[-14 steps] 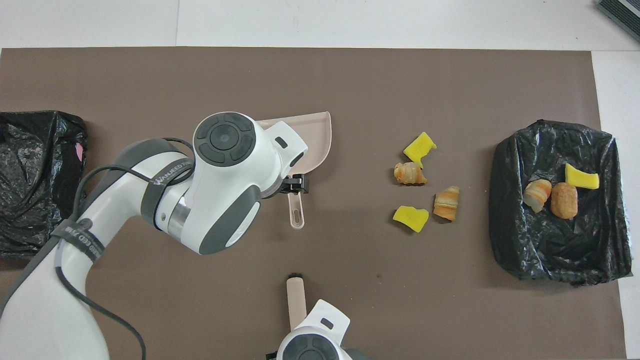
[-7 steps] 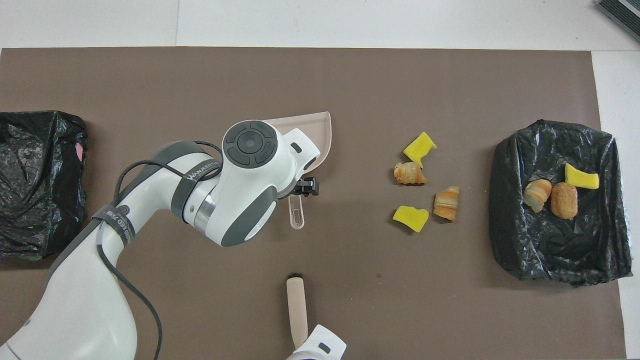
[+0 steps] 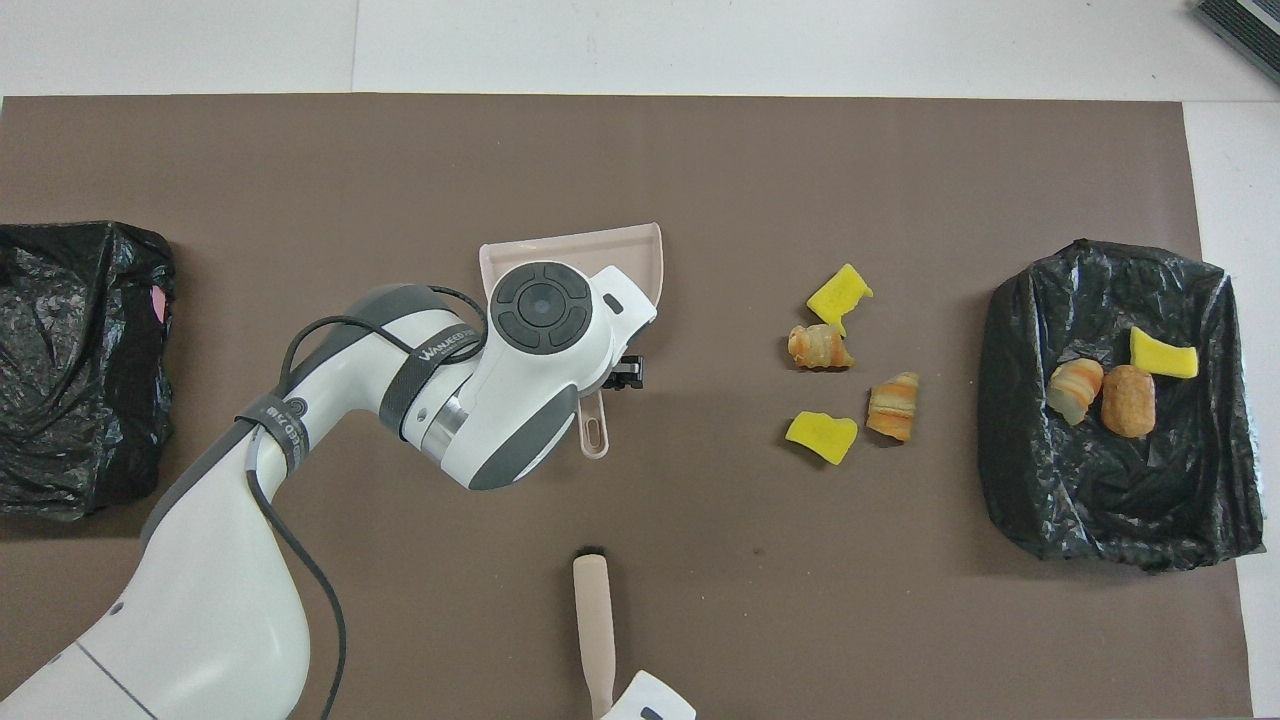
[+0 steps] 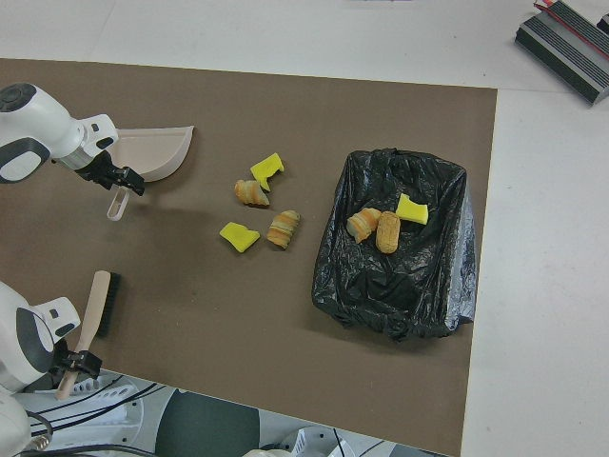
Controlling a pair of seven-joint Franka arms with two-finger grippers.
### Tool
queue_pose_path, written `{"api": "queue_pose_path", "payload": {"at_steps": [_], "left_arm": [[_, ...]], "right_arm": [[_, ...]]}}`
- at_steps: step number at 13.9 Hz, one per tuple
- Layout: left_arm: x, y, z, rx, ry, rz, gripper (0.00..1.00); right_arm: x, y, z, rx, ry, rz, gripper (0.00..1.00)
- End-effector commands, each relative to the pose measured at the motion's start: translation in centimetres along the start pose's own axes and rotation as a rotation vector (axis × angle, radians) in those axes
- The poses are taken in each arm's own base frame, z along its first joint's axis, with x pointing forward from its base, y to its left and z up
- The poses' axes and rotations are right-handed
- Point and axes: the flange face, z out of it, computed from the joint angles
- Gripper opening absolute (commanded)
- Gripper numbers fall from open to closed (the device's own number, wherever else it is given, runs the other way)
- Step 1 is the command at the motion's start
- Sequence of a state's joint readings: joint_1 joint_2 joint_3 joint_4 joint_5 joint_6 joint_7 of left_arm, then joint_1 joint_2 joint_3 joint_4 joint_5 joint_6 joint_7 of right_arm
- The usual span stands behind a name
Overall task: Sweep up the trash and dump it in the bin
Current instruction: 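Turn the dustpan with the left gripper so its mouth faces the debris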
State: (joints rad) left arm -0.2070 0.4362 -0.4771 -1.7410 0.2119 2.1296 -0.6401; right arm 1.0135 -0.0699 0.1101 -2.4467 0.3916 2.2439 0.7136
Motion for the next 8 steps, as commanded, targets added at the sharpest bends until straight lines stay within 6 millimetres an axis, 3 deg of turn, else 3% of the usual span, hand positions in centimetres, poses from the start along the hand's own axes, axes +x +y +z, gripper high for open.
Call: {"api": "queue_pose_path", "payload": {"at_steps": [1, 2, 3, 6, 7, 8], "left_arm": [[0.2, 0.1, 0.1, 0.016, 0.022, -0.005, 0.68], [0.5, 0.0, -0.1, 0.013, 0.032, -0.004, 0.62], [0.8, -0.2, -0.1, 0.018, 0.045, 0.000, 0.53], [0.9, -0.3, 0.0, 0.037, 0.062, 0.028, 0.26], [1.0, -0.5, -0.2, 0.038, 0.064, 0.034, 0.11], [1.3, -0.7, -0.4, 0.037, 0.067, 0.058, 0.06]], "right_arm": [[-0.5, 0.5, -0.2, 0.029, 0.010, 0.032, 0.43], [-0.5, 0.5, -0.2, 0.029, 0.010, 0.032, 0.15], [-0.5, 0.5, -0.2, 0.028, 0.009, 0.033, 0.00], [-0.3, 0.6, 0.0, 0.025, 0.005, 0.041, 0.00], [-0.3, 0.5, 0.0, 0.025, 0.005, 0.048, 0.00], [-0.3, 0.4, -0.1, 0.026, 0.006, 0.051, 0.00]]}}
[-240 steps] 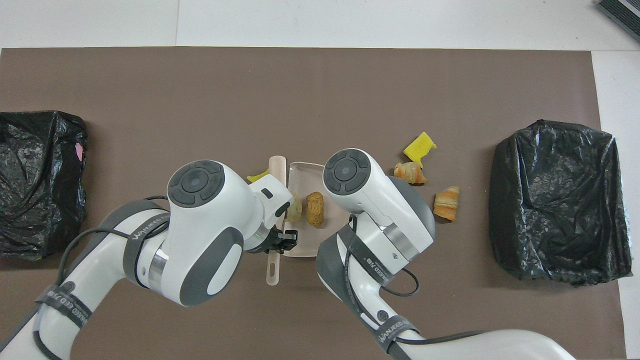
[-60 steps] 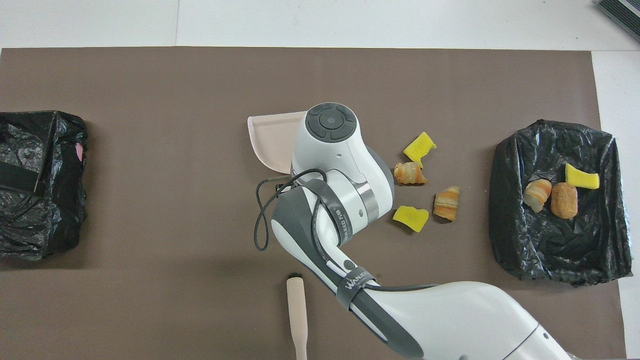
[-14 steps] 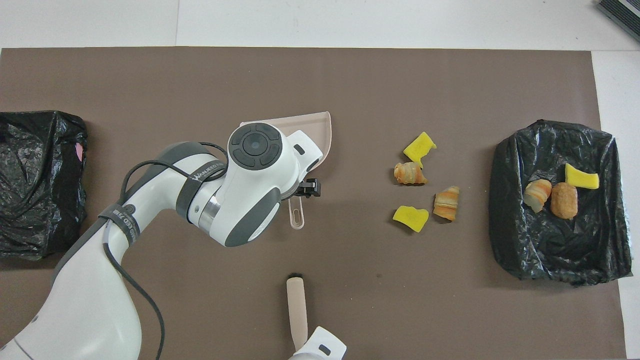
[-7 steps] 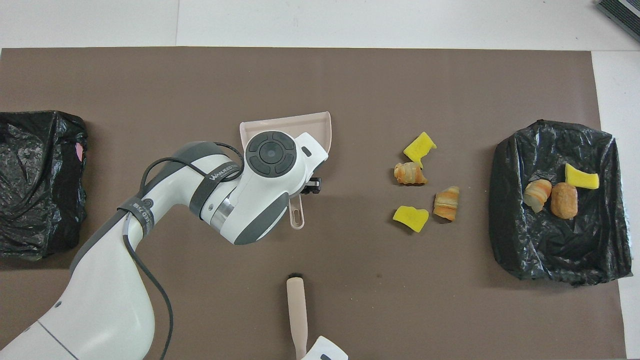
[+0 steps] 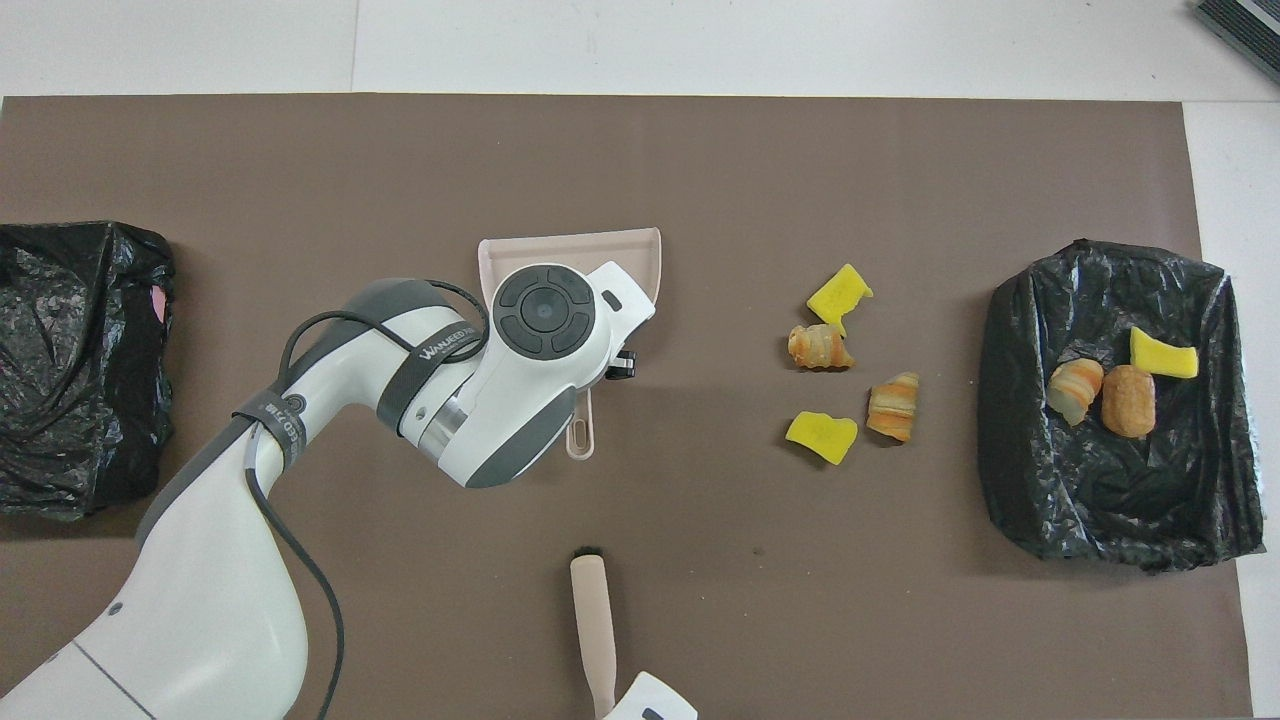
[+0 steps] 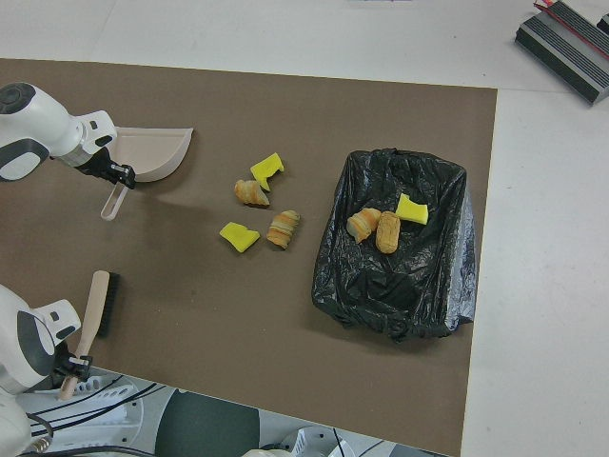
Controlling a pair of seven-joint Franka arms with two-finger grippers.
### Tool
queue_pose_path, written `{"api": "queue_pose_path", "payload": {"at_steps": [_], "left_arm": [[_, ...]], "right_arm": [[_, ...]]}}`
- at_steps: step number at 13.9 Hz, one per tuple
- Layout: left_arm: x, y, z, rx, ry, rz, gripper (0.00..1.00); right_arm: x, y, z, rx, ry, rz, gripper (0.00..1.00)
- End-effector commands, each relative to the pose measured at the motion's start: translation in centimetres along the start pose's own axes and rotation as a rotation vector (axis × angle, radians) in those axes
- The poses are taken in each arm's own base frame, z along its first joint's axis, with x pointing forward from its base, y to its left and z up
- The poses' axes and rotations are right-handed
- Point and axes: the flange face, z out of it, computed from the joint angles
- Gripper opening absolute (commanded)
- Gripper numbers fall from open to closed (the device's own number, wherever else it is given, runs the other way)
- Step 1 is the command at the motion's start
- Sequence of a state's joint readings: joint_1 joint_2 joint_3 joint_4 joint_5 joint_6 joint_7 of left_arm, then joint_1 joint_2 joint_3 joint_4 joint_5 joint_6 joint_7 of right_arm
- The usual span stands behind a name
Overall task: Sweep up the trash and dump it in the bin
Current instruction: 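Turn the dustpan with the left gripper so its mouth faces the debris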
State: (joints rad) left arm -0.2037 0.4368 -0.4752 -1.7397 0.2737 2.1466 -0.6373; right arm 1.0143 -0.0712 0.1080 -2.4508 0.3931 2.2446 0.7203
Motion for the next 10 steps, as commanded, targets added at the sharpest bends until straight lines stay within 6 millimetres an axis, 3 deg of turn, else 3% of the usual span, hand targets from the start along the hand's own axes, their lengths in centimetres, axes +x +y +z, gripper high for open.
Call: {"api": "queue_pose_path", "payload": {"at_steps": [1, 4, 7, 10], "left_arm": [[0.9, -0.5, -0.8, 0.008, 0.024, 0.067, 0.02], [1.1, -2.3, -1.8, 0.038, 0.002, 0.194, 0.00], [0.7, -5.0, -4.4, 0.089, -0.054, 0.481, 0.00], [0.7, -6.5, -4.7, 0.092, -0.098, 0.788, 0.00]], "right_arm": [[-0.1, 0.1, -0.3, 0.030, 0.009, 0.042, 0.00], [0.0, -0.1, -0.5, 0.033, 0.010, 0.042, 0.00], [-0.1, -0.2, -0.6, 0.031, 0.006, 0.042, 0.00], [0.1, -0.5, -0.8, 0.037, 0.009, 0.046, 0.00]]}}
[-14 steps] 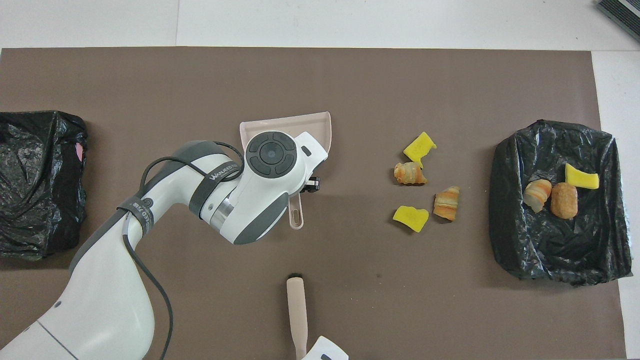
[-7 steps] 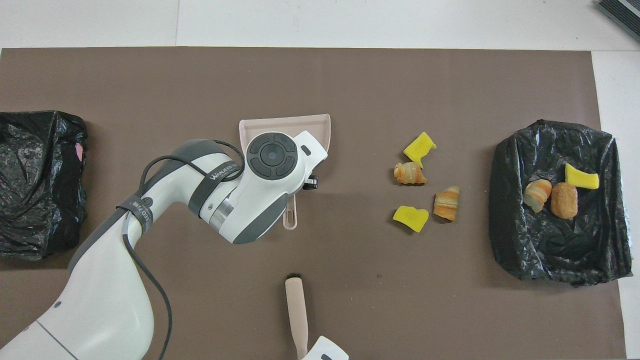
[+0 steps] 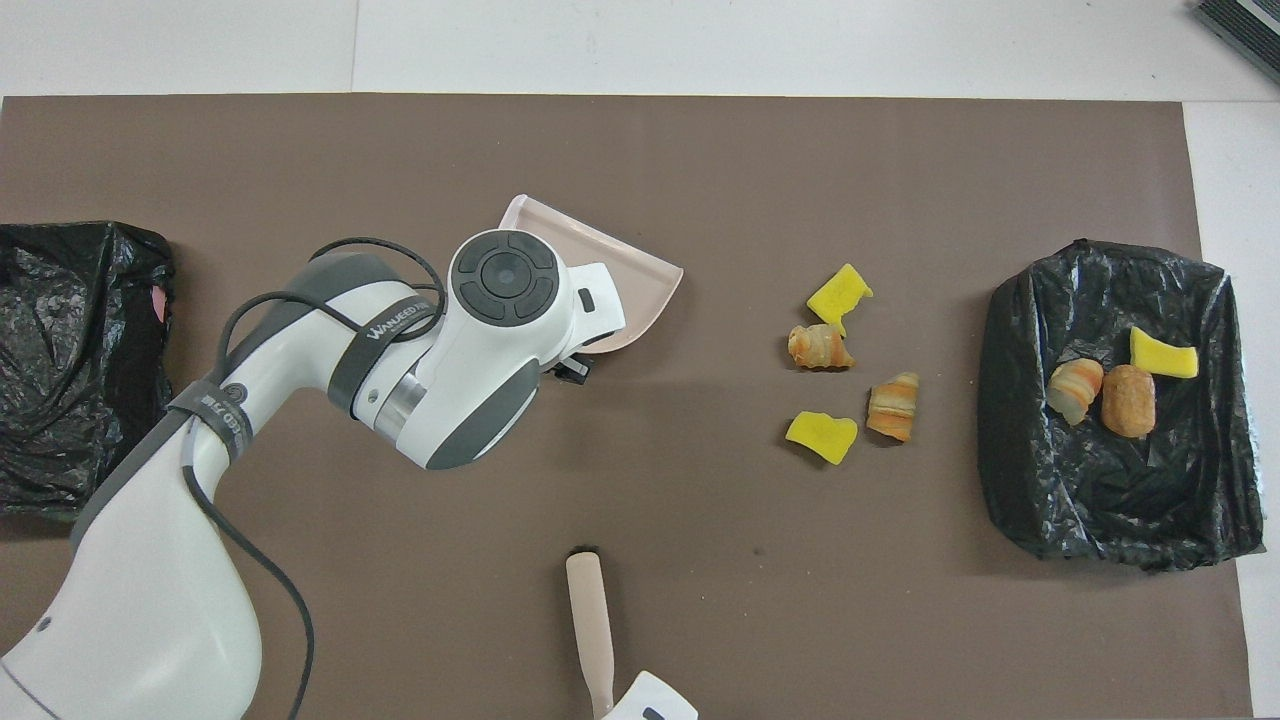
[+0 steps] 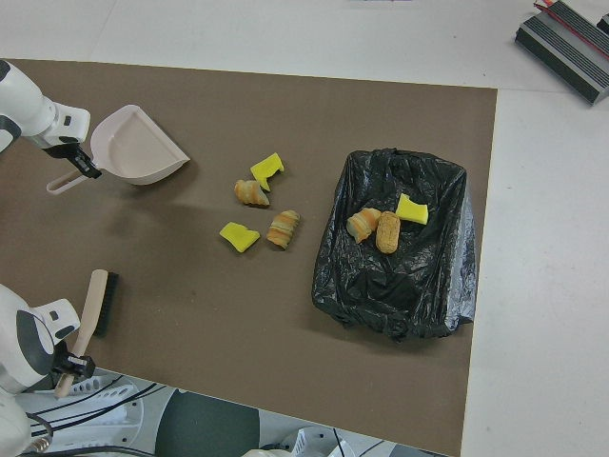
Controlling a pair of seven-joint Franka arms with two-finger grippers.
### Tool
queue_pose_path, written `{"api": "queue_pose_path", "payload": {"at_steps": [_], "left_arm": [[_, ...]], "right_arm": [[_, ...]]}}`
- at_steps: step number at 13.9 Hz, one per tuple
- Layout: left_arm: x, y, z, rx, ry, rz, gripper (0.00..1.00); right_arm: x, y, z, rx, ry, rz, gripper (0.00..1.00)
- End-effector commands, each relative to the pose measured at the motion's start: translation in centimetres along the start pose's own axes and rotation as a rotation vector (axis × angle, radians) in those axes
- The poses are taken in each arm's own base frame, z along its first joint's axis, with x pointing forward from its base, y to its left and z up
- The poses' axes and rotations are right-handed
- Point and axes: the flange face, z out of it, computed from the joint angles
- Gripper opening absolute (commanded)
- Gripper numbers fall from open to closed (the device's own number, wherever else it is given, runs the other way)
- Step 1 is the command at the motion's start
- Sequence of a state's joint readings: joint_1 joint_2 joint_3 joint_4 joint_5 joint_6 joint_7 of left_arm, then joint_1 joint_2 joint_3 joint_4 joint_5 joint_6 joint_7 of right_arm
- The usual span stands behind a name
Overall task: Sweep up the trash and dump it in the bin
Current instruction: 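Turn the dustpan with the left gripper so its mouth faces the debris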
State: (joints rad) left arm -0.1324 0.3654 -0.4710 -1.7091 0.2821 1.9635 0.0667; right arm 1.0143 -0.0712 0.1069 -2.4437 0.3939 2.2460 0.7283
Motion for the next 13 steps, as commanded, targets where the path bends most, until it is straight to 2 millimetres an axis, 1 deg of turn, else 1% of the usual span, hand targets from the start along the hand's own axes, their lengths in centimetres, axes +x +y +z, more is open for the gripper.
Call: {"api": "queue_pose_path", "payload": {"at_steps": [1, 4, 6, 7, 9, 11, 12, 13], "left_arm": [[-0.9, -0.6, -0.7, 0.018, -0.013, 0.217, 0.00], [-1.1, -0.8, -0.4, 0.015, -0.027, 0.366, 0.00], [-1.1, -0.8, -0.4, 0.032, -0.028, 0.418, 0.00], [-1.1, -0.7, -0.2, 0.039, -0.025, 0.486, 0.00], [-1.4, -0.6, -0.1, 0.044, -0.029, 0.528, 0.00], [-1.5, -0.9, 0.4, 0.058, 0.005, 0.613, 0.00], [-1.8, -0.8, 0.7, 0.056, -0.002, 0.623, 0.00], [-2.0, -0.8, 0.6, 0.057, -0.009, 0.634, 0.00]], "right_arm": [[-0.1, -0.3, -0.5, 0.029, 0.006, 0.036, 0.00], [-0.1, -0.3, -0.5, 0.029, 0.006, 0.039, 0.00], [0.0, -0.4, -0.6, 0.034, 0.012, 0.038, 0.00], [0.1, -0.2, -0.5, 0.032, 0.011, 0.031, 0.00], [0.5, 0.1, -0.4, 0.033, 0.012, 0.025, 0.00], [1.0, 0.4, -0.3, 0.035, 0.010, 0.022, 0.19], [1.3, 0.3, 0.2, 0.040, 0.009, 0.033, 0.24], [1.4, 0.2, 0.4, 0.056, 0.017, 0.040, 0.28]]}}
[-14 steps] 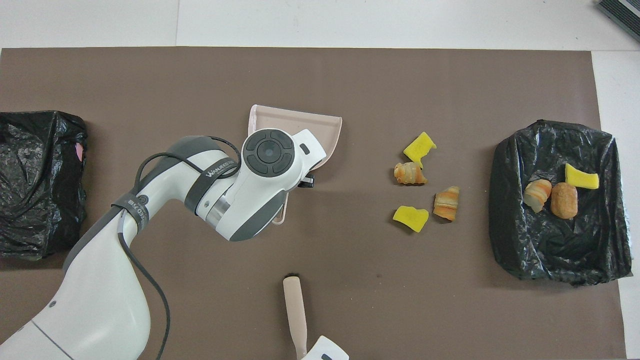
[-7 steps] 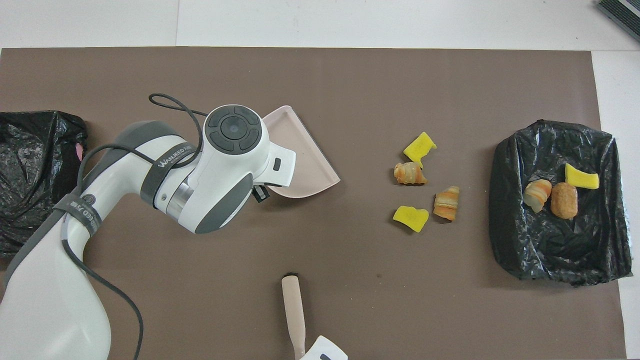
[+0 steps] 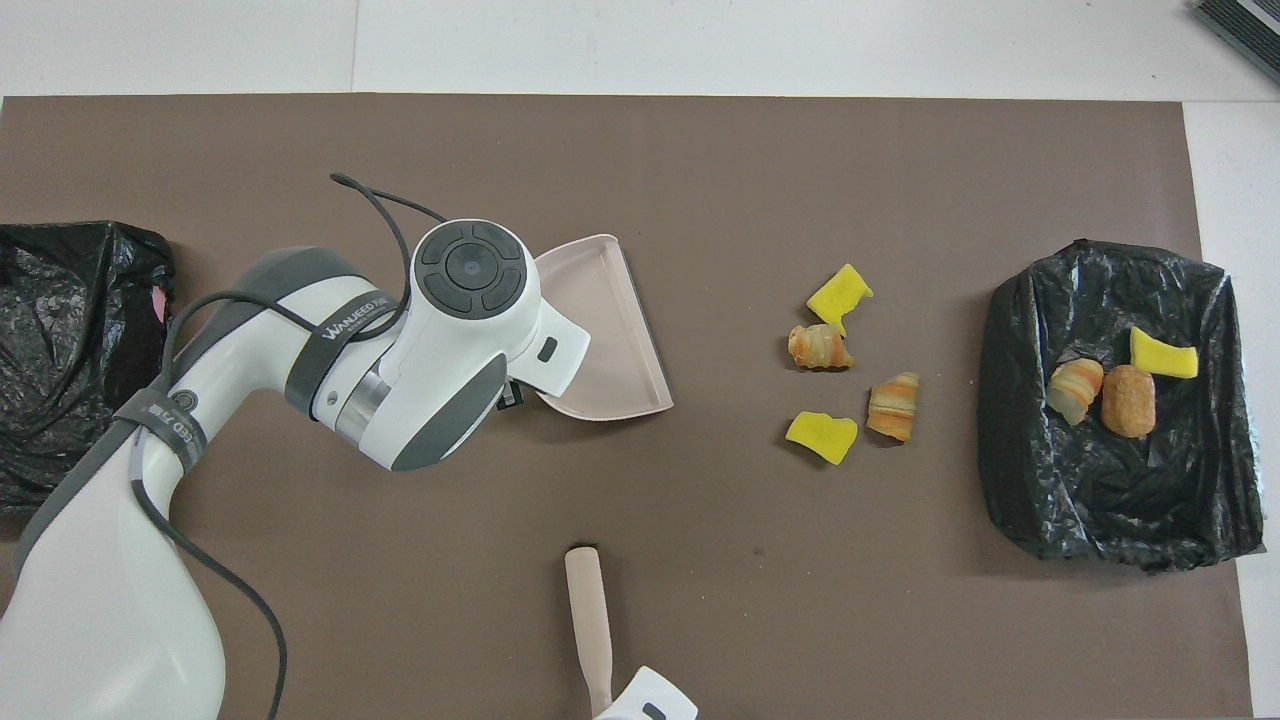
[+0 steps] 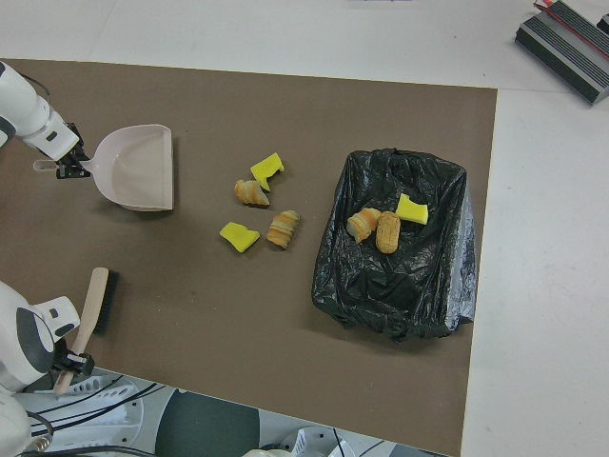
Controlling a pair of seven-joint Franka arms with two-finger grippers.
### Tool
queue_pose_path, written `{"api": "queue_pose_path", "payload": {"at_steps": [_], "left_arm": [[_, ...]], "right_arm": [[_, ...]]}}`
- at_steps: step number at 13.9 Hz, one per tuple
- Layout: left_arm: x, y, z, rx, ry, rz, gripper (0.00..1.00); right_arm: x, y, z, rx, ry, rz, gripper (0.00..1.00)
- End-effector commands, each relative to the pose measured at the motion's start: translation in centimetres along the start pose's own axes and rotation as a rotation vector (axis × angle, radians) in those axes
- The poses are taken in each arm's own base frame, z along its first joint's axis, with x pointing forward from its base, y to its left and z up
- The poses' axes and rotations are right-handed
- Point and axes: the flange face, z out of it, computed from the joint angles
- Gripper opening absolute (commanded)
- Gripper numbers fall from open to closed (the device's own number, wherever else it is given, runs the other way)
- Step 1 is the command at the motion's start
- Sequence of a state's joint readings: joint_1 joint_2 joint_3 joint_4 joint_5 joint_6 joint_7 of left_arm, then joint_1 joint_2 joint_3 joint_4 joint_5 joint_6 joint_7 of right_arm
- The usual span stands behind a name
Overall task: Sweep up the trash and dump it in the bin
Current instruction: 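Turn the dustpan with the left gripper so its mouth faces the debris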
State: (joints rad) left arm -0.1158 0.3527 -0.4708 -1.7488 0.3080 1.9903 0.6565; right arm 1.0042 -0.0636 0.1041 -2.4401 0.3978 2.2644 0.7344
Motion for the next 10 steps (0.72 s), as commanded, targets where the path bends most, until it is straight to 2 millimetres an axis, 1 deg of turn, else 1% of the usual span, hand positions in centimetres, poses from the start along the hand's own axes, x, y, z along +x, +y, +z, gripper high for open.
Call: {"api": "queue_pose_path", "payload": {"at_steps": [1, 3, 4, 5, 7, 10], "left_arm": [[-1.3, 0.7, -0.2, 0.026, -0.016, 0.057, 0.00], [-1.4, 1.2, -0.2, 0.018, -0.033, 0.061, 0.00], [-1.5, 1.3, -0.4, 0.015, -0.042, 0.061, 0.00], [-1.7, 1.5, -0.2, 0.011, -0.049, 0.062, 0.00], [-1.7, 1.6, -0.1, 0.011, -0.048, 0.068, 0.00], [-1.7, 1.8, 0.1, 0.010, -0.049, 0.076, 0.00]], "right_arm": [[0.7, 0.0, 0.7, 0.041, 0.008, 0.017, 0.35], [0.7, 0.0, 0.7, 0.041, 0.009, 0.014, 0.40], [0.6, 0.0, 0.7, 0.040, 0.008, 0.012, 0.44], [0.6, 0.0, 0.7, 0.040, 0.008, 0.008, 0.47], [0.6, 0.0, 0.8, 0.037, 0.004, 0.006, 0.50], [0.9, -0.7, 0.3, 0.045, 0.006, 0.014, 0.50]]}}
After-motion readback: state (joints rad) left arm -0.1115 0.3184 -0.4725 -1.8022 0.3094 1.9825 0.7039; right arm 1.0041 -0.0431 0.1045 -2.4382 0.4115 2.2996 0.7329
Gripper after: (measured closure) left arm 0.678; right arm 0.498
